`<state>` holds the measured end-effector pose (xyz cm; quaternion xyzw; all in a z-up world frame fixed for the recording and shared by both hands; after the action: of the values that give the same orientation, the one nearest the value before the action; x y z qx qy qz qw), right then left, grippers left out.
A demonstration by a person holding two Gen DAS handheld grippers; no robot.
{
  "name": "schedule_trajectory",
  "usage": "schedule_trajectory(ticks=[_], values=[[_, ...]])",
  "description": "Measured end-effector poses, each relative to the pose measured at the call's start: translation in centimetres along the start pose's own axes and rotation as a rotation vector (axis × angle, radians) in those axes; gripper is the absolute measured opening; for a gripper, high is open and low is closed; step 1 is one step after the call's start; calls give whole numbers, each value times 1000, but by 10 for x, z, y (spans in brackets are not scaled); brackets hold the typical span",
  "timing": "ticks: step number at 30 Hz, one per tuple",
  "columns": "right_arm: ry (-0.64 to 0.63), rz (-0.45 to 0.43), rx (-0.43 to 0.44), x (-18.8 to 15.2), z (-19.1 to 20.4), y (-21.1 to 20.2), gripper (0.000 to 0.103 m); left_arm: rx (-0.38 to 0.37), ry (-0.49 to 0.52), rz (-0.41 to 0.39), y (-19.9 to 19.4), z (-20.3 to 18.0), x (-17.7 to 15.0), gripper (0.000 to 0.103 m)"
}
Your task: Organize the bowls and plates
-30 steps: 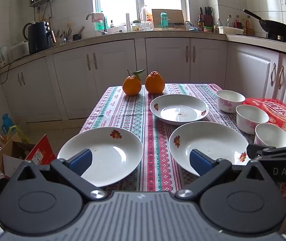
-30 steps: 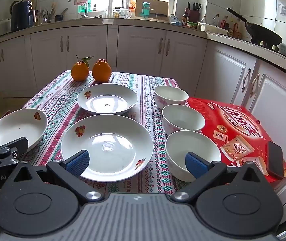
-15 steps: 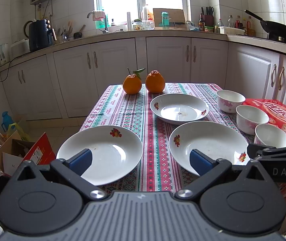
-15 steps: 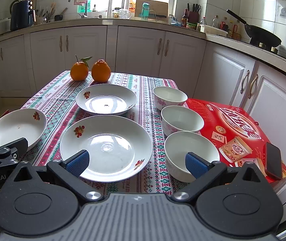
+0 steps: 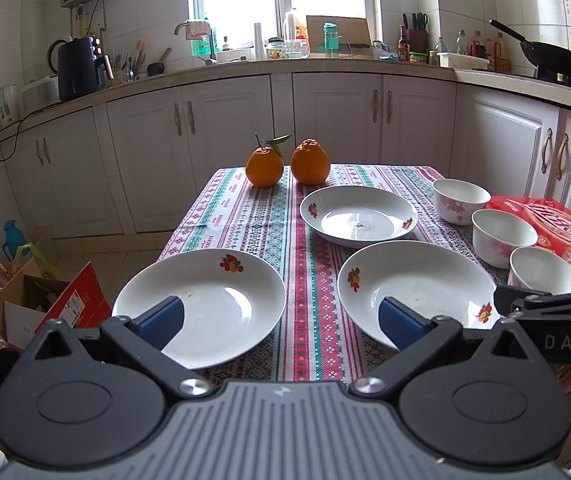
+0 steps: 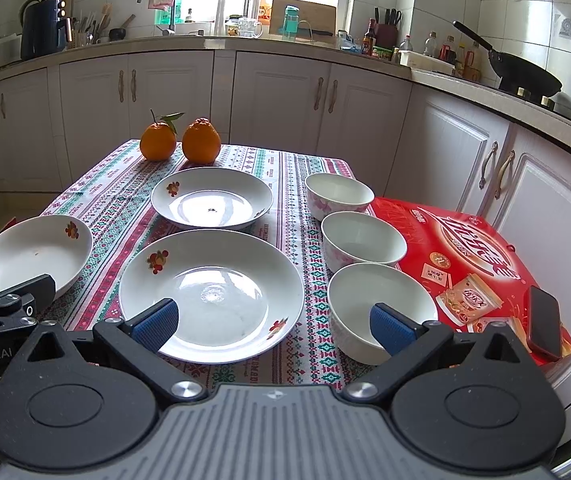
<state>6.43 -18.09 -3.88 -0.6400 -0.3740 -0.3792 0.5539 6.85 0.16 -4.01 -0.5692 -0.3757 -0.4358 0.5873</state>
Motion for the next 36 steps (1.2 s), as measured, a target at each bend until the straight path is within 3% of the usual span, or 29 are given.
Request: schedule_trajectory(ticks=[36], values=[[-19,5,-10,0,2,3,103,6,0,7,3,-1,-2,103]])
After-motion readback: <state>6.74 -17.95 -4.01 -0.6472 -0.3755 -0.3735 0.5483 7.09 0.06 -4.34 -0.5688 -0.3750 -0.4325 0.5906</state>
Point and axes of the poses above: each gripper's, at about its wrist camera, not at the fingertips, and y roughly the way its jaws point, z to its left, x to its top, the point moved 8 cm from there along y, roughly the way its jaws point, and after that the axes turned 11 degrees about -z, right-handed, at the moved point
